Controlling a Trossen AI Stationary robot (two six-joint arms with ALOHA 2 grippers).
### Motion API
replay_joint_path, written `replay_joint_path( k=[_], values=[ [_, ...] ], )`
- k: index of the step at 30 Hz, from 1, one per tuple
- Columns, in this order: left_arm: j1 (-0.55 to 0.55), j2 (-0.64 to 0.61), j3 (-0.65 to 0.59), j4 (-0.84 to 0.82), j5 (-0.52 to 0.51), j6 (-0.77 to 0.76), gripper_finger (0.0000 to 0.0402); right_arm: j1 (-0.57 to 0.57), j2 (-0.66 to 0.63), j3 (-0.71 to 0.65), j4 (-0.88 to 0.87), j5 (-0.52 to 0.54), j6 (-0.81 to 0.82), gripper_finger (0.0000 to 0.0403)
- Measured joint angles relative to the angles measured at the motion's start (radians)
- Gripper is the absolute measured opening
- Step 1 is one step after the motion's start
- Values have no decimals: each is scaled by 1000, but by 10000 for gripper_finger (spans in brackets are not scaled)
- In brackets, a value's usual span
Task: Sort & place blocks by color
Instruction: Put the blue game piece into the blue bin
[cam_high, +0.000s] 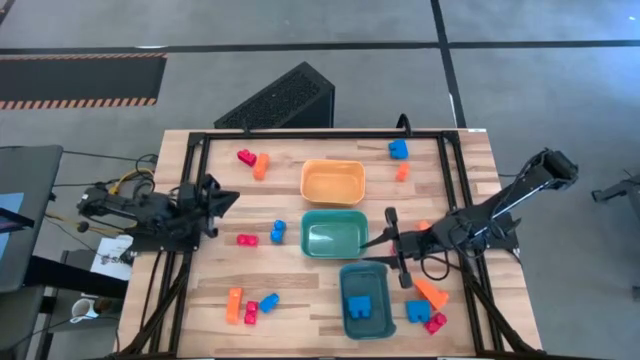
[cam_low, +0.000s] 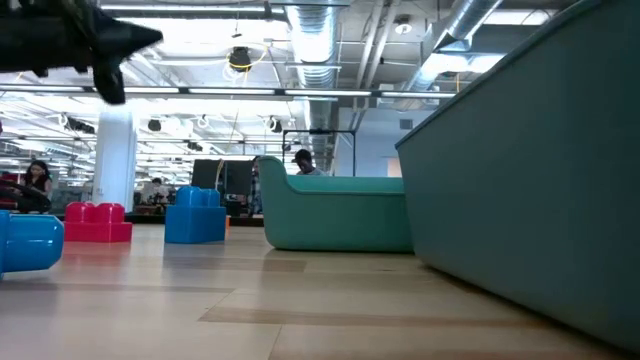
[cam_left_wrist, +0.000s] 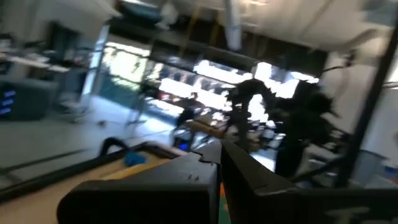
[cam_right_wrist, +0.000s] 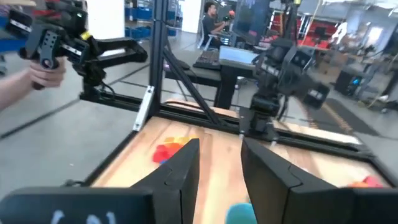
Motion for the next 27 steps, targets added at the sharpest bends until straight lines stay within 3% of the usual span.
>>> replay_joint_path(
  k=[2,9,16,21,27],
  values=[
    [0,22,0,12,-41,-13,0,-18,0,0,2,-1,-22,136],
    [0,152,47,89,-32,35,0,-111,0,0,0,0,-30,134],
    [1,383,163,88,-50,37,7,-176,0,0,-4,0,-30,143],
    [1,553,270,43,-103,33,42,-179,0,0,-21,-3,-8,143],
    [0,722,378,-48,-134,-20,122,-148,0,0,-33,-2,-3,142]
  ],
)
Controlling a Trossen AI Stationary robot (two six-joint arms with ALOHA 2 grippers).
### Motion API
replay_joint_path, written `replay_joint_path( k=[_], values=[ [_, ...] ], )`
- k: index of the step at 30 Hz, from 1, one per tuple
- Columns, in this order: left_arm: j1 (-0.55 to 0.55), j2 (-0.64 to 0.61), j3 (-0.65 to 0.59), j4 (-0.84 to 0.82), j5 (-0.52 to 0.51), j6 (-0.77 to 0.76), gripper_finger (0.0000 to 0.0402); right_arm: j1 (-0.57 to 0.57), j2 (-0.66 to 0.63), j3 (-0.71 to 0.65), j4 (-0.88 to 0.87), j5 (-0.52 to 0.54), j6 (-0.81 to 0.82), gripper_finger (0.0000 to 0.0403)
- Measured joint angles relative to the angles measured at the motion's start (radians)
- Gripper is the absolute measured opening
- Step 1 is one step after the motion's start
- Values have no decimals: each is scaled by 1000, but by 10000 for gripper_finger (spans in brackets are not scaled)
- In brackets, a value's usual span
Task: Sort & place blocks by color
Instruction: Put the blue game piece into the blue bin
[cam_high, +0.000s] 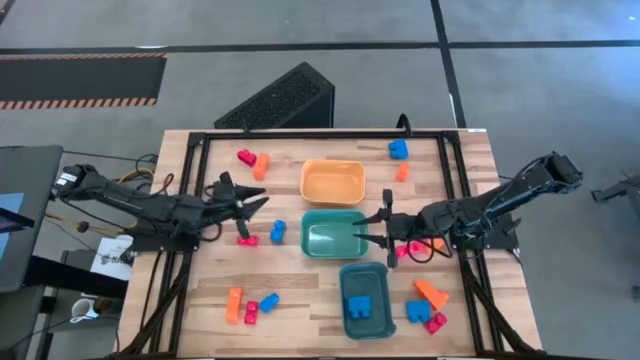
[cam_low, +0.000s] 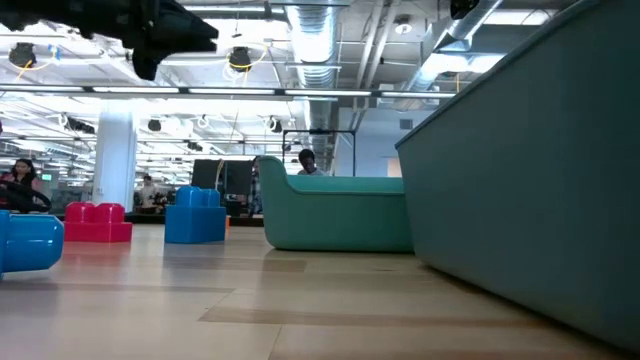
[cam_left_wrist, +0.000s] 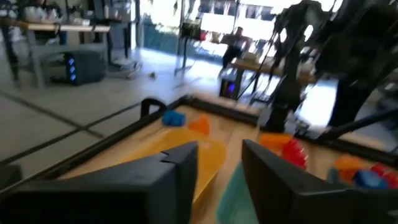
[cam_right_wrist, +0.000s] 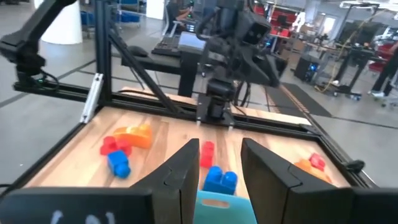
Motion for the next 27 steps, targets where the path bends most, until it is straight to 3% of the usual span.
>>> replay_joint_path(
  k=[7,11,19,27],
  values=[
    [0,149,213,-441,-46,-228,235,15,0,0,-1,0,0,150],
    [-2,230,327,-645,-43,-369,277,14,0,0,-1,0,0,153],
    [-32,384,360,-697,99,-580,295,14,0,0,-1,0,3,153],
    [-56,515,360,-700,116,-746,295,14,0,0,0,1,3,157]
  ],
)
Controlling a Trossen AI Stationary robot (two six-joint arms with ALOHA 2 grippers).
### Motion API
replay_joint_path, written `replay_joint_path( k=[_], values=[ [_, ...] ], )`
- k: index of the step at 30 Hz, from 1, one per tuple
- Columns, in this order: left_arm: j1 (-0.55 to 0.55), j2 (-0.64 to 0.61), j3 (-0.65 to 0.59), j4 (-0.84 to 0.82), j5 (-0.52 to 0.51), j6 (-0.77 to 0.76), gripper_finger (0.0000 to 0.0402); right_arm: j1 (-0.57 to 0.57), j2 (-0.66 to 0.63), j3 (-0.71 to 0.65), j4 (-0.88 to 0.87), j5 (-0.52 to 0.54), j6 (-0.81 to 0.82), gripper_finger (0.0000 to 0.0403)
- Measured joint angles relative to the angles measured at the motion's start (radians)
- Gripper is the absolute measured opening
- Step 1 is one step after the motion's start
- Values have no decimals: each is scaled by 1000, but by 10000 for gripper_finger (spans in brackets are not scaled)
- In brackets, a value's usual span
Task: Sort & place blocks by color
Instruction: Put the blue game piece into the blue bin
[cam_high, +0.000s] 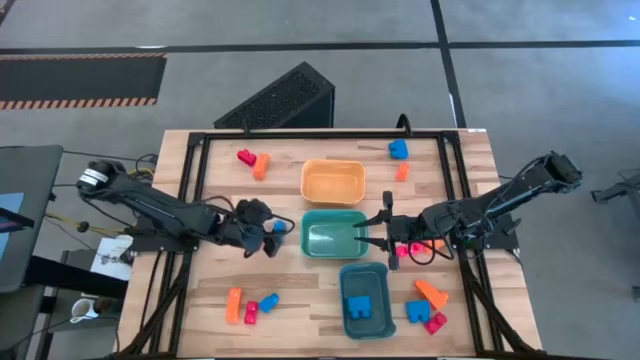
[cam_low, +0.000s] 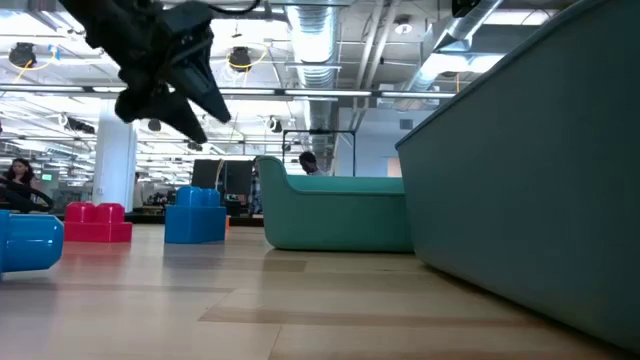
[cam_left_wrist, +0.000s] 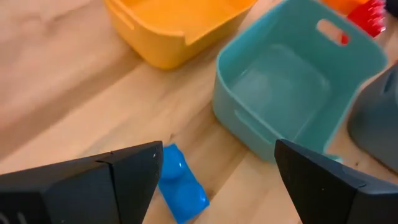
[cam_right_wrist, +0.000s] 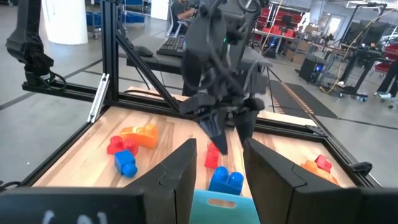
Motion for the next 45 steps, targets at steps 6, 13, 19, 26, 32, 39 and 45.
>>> replay_joint_path(
  k=[6,13,19,26,32,39,45],
  values=[
    [-2,99,0,-1,31,-80,295,0,0,0,0,0,22,159],
    [-1,180,0,-3,57,-133,295,0,0,0,0,0,36,159],
    [-1,193,0,-66,57,-197,295,0,0,0,-1,0,65,158],
    [0,193,-1,-90,34,-224,295,0,0,0,-1,0,80,159],
    [0,221,-1,-89,7,-219,295,0,0,0,-15,0,105,155],
    [1,345,-2,-19,33,-216,295,1,0,0,-21,0,105,154],
    [11,404,2,3,49,-208,292,1,0,0,-23,0,105,154]
  ],
)
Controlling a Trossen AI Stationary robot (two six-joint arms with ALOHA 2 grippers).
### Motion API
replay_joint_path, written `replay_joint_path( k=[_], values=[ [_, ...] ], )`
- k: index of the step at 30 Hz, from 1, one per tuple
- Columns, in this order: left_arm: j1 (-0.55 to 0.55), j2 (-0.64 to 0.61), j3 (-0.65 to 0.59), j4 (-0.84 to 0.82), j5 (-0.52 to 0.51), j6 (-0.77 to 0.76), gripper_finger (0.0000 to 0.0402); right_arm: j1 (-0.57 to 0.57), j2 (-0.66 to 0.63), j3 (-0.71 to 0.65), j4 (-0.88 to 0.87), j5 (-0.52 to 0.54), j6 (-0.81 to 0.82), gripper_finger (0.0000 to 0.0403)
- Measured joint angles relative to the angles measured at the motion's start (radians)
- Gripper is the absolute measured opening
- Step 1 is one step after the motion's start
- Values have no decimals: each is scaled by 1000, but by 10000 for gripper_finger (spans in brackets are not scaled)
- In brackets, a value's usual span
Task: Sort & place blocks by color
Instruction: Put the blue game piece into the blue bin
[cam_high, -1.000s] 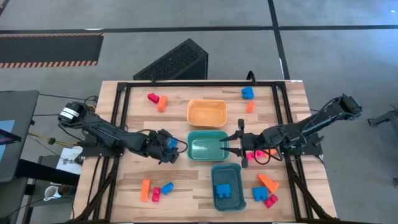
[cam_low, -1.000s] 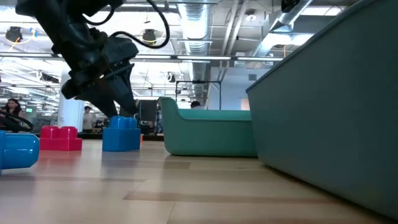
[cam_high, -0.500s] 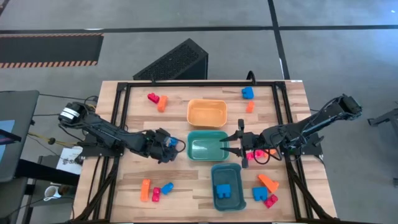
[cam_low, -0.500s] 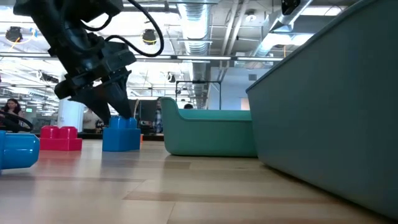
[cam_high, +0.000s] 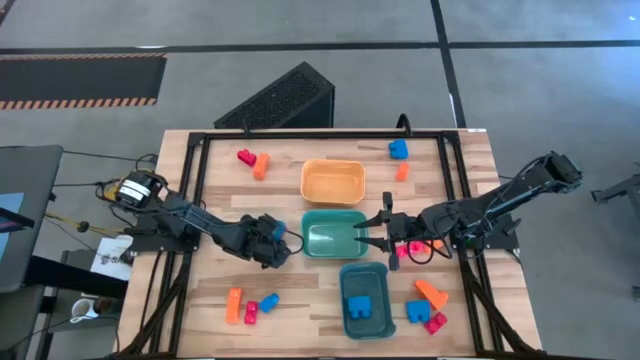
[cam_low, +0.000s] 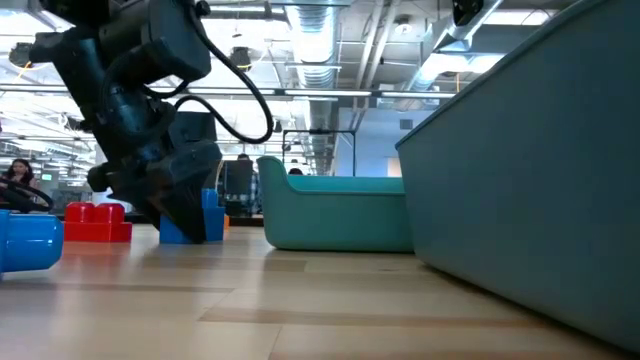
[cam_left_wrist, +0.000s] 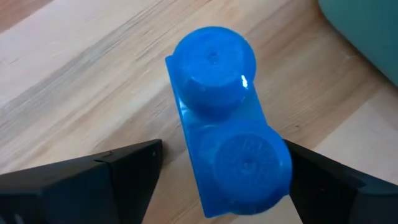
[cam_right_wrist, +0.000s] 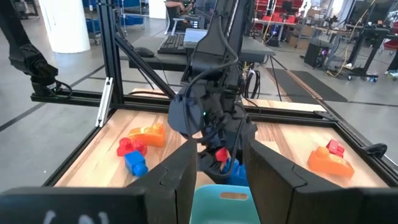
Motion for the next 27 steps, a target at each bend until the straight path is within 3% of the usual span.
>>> replay_joint_path(
  k=[5,13,20,27],
  values=[
    [0,5,0,11,-14,30,245,-1,0,0,0,0,-1,154],
    [3,-12,-2,6,-39,131,95,-1,0,0,0,0,-2,154],
    [-4,-191,-5,-31,-221,198,96,-1,0,0,-5,0,-2,154],
    [-6,-404,-5,58,-360,405,96,-1,0,0,-10,0,-2,154]
  ],
)
